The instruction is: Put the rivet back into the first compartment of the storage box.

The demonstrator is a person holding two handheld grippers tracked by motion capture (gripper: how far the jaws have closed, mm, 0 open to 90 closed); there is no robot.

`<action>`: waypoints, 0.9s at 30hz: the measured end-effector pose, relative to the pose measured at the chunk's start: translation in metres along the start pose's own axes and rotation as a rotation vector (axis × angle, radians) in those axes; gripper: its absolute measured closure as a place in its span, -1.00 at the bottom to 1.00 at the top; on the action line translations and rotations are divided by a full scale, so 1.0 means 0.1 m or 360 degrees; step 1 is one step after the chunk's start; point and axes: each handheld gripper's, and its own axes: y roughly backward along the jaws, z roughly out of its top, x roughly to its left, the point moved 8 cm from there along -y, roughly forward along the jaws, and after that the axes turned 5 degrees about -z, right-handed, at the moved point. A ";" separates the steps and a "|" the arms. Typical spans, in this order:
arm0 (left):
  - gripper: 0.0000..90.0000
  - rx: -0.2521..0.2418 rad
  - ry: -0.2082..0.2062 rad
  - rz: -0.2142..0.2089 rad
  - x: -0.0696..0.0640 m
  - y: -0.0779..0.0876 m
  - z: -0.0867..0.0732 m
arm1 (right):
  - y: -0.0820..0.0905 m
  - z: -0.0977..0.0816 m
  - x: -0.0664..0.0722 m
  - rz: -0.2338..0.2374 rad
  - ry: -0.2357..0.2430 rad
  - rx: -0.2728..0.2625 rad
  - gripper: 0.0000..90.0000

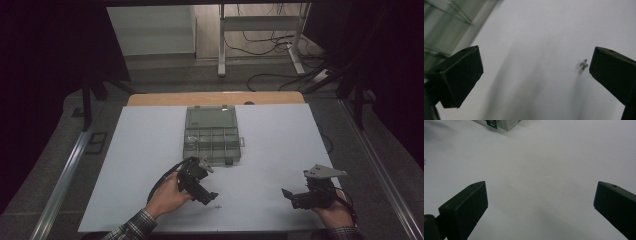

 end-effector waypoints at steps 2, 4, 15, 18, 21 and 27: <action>-1.00 0.0001 0.0014 -0.0042 -0.05 -0.03 0.01 | 0.00 0.00 0.00 -0.0003 0.0008 0.0005 -1.00; -1.00 0.0011 -0.0001 -0.0070 -0.09 -0.06 0.01 | 0.00 0.00 0.00 -0.0003 0.0009 0.0006 -1.00; -0.61 0.0109 -0.0137 -0.0112 -0.32 -0.20 -0.01 | 0.00 -0.01 0.01 0.0004 0.0014 0.0014 -1.00; -0.24 0.0125 -0.0199 -0.0089 -0.37 -0.23 -0.02 | 0.00 -0.01 0.01 0.0004 0.0013 0.0014 -1.00; 0.07 0.0142 -0.0228 -0.0102 -0.41 -0.25 -0.03 | 0.00 -0.01 0.01 0.0005 0.0013 0.0015 -1.00; 0.51 0.0203 -0.0280 -0.0098 -0.45 -0.28 -0.06 | -0.01 -0.02 0.01 0.0001 0.0020 0.0023 -1.00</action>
